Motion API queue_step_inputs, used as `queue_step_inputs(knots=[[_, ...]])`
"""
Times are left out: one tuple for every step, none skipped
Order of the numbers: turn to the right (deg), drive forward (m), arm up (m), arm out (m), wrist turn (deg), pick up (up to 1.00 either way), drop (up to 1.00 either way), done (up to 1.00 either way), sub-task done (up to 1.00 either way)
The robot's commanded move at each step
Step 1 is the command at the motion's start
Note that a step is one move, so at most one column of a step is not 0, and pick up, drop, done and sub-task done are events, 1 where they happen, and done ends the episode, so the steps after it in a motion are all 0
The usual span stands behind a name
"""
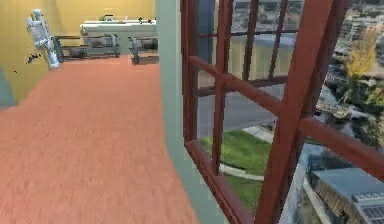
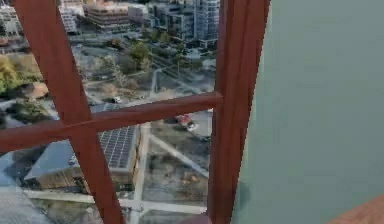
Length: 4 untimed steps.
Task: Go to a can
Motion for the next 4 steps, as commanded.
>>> queue_step_inputs(knots=[[-18.0, 0.00, 0.00, 0.00, 0.0, 0.00, 0.00, 0.00, 0.00], [0.0, 1.00, 0.00, 0.00, 0.0, 0.00, 0.00, 0.00, 0.00], [0.0, 1.00, 0.00, 0.00, 0.0, 0.00, 0.00, 0.00, 0.00], [0.0, 1.00, 0.00, 0.00, 0.0, 0.00, 0.00, 0.00, 0.00]])
